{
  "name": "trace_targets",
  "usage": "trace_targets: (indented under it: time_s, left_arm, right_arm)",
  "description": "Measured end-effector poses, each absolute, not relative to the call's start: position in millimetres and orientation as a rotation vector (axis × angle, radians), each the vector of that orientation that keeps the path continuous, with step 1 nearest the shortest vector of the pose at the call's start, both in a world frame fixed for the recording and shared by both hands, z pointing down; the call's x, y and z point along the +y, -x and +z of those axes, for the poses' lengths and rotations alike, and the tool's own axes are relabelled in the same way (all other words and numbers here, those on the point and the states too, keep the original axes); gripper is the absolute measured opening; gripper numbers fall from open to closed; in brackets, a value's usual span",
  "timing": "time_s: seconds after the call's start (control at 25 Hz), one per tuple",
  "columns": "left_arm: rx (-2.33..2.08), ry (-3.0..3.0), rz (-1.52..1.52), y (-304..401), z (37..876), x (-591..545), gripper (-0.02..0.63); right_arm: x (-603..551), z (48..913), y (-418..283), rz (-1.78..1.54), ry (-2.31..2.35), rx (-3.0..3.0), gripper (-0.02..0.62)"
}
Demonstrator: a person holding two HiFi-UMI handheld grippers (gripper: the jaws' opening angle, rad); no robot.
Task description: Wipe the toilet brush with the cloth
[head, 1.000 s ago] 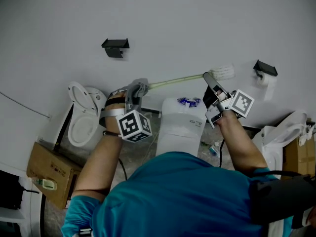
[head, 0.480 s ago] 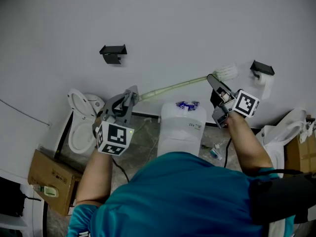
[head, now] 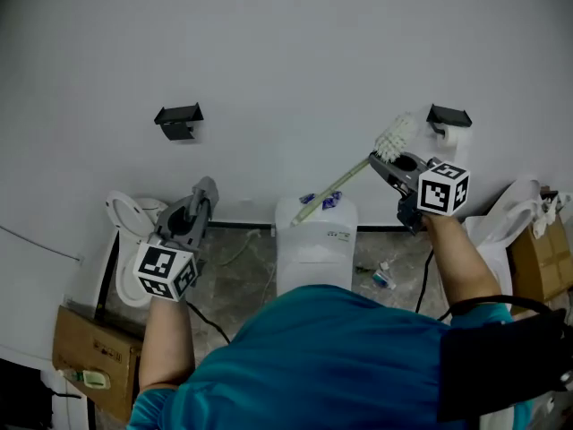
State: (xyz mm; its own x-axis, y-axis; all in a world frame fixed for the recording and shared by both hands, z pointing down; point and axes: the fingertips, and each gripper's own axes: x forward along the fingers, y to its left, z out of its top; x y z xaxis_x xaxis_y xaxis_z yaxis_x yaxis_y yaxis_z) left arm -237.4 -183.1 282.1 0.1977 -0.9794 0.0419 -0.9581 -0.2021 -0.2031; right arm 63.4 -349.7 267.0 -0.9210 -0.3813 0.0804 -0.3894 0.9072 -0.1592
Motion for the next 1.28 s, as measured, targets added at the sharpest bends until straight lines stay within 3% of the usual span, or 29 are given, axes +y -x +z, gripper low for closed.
trace_targets:
  time_s: [1.28]
  left_arm:
    - [1.781,2.519,-0.091,203,289,-206,0.038]
  right_arm:
    - [-331,270,-85,0.067,-0.655,-2.956,0.058]
